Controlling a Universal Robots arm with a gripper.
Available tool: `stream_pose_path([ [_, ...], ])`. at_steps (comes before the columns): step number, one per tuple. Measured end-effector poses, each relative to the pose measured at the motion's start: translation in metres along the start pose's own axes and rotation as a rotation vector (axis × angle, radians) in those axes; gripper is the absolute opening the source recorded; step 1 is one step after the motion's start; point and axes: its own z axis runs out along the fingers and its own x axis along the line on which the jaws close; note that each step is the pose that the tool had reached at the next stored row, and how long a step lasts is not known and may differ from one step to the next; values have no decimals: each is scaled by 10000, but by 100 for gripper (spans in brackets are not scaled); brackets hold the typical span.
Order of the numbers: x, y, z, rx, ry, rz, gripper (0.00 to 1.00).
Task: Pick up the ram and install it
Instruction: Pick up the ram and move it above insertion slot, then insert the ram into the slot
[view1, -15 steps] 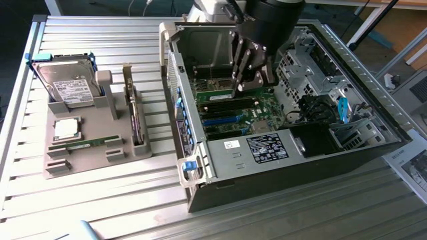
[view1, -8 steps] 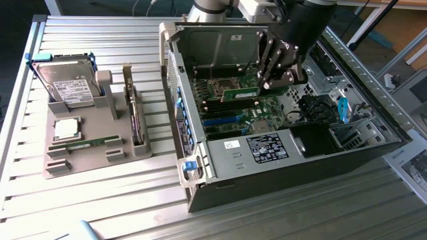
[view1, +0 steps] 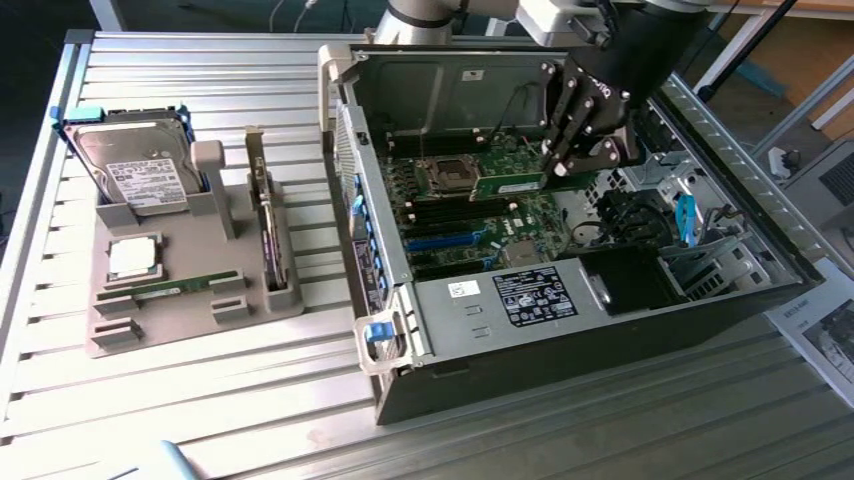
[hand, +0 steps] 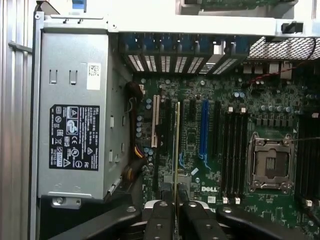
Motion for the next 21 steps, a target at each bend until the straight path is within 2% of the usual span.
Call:
stream_pose_path([
  [3,4,-107,-2,-1,4,12,14],
  [5,6,-147,-3,-1,6,13,14],
  [13,6,-153,-2,-1,4,13,14],
  [16,-106,-158,17,-2,9,13,14],
  [17,-170,-161,41,-2,8,13,14],
  [21,-314,-169,122,-7,8,13,14],
])
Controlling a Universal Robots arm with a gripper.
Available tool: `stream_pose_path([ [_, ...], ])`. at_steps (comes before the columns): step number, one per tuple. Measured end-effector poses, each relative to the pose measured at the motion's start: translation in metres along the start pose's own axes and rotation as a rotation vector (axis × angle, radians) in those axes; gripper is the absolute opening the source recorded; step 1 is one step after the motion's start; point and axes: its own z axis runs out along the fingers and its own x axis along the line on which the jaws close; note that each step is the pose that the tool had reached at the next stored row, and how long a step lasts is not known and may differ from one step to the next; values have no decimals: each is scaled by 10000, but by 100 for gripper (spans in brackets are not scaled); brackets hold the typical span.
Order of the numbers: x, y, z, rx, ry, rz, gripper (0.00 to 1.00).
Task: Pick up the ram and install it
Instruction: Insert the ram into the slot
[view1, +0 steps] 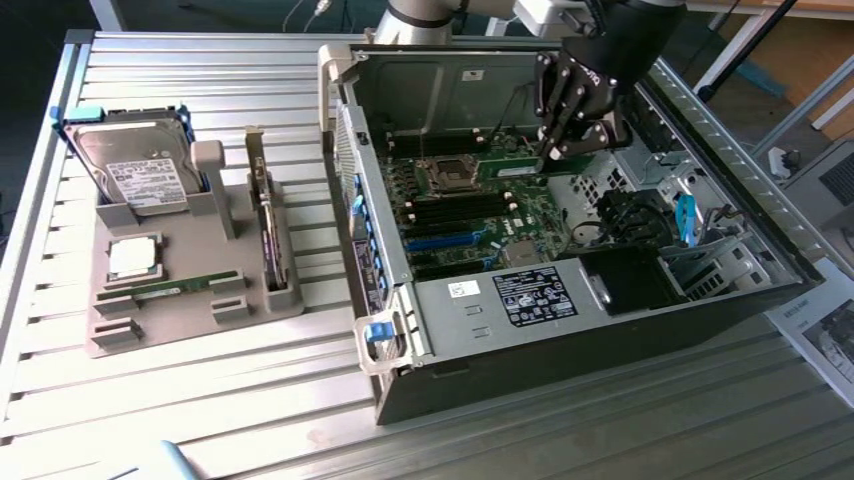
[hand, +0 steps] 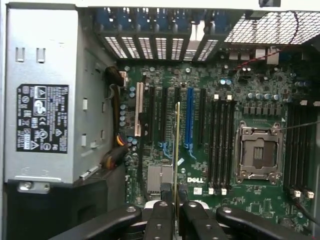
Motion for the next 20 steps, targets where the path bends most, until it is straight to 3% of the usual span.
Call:
stream_pose_path([
  [7,-162,-11,163,-2,-1,-1,14],
  [14,-216,-16,334,-3,0,0,14],
  [20,-256,-13,549,-3,0,0,14],
])
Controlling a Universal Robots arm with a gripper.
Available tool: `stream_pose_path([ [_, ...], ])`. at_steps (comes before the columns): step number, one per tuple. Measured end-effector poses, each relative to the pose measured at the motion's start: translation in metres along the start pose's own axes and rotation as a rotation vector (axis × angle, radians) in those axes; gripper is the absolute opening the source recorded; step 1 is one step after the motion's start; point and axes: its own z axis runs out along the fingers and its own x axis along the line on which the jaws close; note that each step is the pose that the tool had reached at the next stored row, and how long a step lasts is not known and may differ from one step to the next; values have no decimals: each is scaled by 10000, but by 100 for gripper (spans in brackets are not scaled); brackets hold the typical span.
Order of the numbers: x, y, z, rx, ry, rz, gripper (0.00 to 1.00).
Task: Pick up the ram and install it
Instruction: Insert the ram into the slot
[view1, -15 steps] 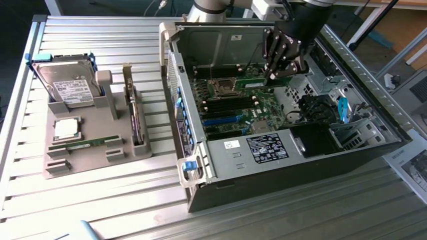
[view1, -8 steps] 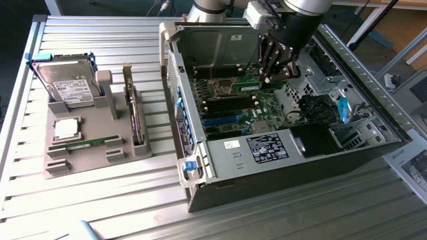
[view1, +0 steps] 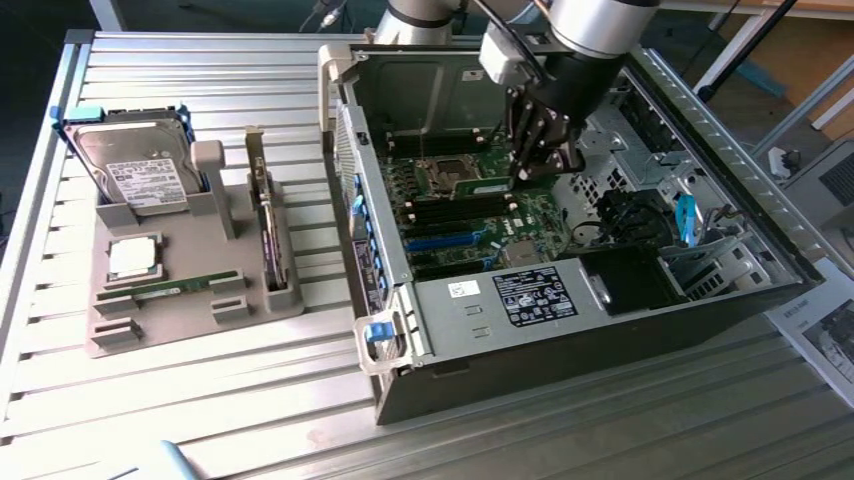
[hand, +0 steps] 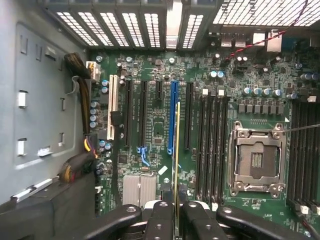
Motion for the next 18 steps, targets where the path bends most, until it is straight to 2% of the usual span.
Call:
stream_pose_path([
  [6,-71,31,132,0,0,3,14],
  [8,-117,33,220,0,-1,8,14],
  [11,-138,34,295,-1,-1,11,14],
  [13,-161,40,392,-1,-1,19,14],
  [18,-198,82,508,-3,-2,56,14],
])
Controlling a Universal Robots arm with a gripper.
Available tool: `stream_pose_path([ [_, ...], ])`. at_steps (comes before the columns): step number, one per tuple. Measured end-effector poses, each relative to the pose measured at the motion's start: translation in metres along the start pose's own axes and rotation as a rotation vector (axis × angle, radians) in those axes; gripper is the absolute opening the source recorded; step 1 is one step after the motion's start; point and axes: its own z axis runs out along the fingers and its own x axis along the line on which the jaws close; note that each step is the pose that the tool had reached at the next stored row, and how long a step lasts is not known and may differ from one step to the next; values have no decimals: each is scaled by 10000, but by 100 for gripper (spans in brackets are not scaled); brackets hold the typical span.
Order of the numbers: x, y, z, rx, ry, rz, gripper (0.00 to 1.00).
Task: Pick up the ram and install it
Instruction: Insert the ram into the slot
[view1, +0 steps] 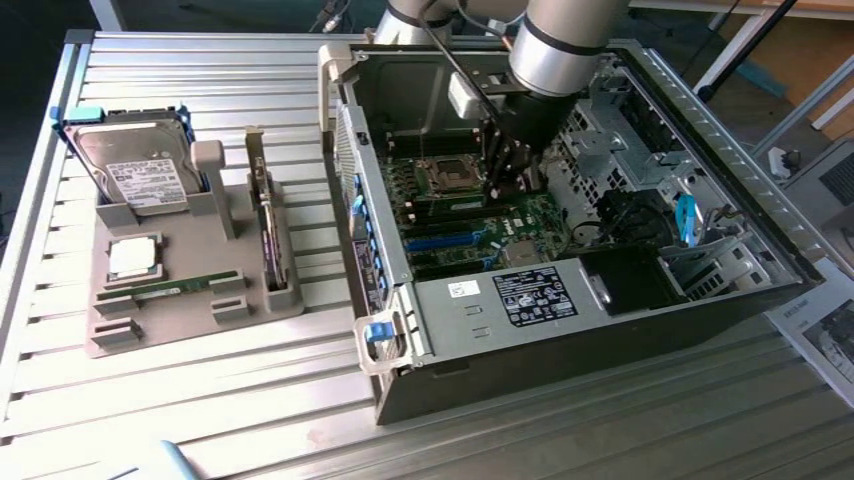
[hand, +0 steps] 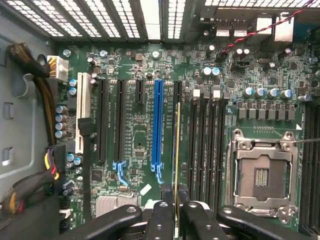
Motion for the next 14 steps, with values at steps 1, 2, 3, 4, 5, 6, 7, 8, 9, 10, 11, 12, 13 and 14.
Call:
stream_pose_path([
  [1,-16,25,21,0,-1,11,14],
  [2,-28,40,36,0,-1,19,14],
  [3,-42,50,49,0,-2,25,14],
  [4,-62,58,66,-1,-1,30,14],
  [5,-80,61,80,-1,0,34,14],
  [6,-100,61,94,-1,-2,36,14],
  [7,-124,60,109,-1,-2,36,14],
  [8,-160,58,131,-1,-1,36,14],
  [9,-183,57,148,-1,0,36,14],
  [10,-203,56,163,-1,-1,37,14],
  [11,-220,55,176,-1,-1,37,14],
  [12,-230,54,189,0,-3,38,14],
  [13,-239,53,204,0,-3,38,14],
  [14,-240,52,213,-1,-2,37,14],
])
